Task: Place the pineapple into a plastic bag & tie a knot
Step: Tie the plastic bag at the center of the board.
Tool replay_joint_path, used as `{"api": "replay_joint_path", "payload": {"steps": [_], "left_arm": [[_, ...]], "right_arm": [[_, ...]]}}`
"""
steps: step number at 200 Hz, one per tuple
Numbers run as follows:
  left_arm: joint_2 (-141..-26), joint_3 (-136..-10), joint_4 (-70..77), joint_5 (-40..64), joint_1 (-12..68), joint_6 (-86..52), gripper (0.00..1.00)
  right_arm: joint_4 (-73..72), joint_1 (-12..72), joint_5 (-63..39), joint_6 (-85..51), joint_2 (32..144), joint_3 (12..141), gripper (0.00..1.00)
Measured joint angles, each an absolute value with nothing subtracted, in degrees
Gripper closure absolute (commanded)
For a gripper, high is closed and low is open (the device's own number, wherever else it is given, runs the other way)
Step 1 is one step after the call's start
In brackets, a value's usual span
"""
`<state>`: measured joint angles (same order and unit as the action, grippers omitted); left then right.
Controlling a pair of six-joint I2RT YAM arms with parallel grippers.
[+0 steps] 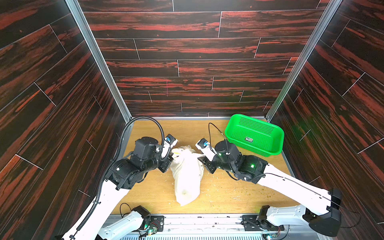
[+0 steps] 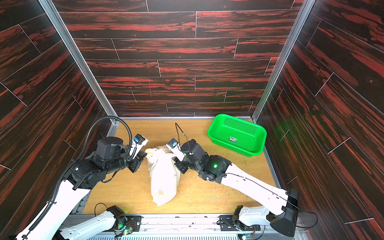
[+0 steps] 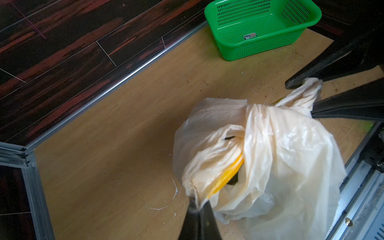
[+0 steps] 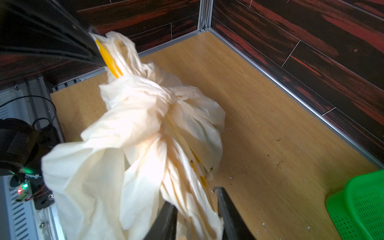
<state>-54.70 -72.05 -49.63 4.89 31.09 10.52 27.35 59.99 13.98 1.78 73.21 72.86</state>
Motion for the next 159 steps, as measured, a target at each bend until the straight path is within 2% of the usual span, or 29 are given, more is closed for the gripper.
{"api": "replay_joint_path", "payload": {"steps": [41, 80, 101, 159], "left_arm": [[-54.7, -72.1, -49.6, 4.9, 31.1, 10.5, 1.00], [-54.7, -72.1, -49.6, 4.9, 31.1, 10.5, 1.00], [-54.7, -72.1, -49.6, 4.9, 31.1, 10.5, 1.00], [-55.8, -75.7, -50.7, 1.3, 31.7, 11.0, 1.00]], "right_arm": [[27.5, 60.0, 14.1, 3.5, 73.2, 74.8, 0.71], [27.5, 60.0, 14.3, 5.3, 73.9, 75.2, 0.87], [27.5, 60.0, 14.5, 6.2, 74.4, 75.3, 1.00], [27.0, 60.2, 17.3, 6.7, 74.1, 75.7, 1.00]]}}
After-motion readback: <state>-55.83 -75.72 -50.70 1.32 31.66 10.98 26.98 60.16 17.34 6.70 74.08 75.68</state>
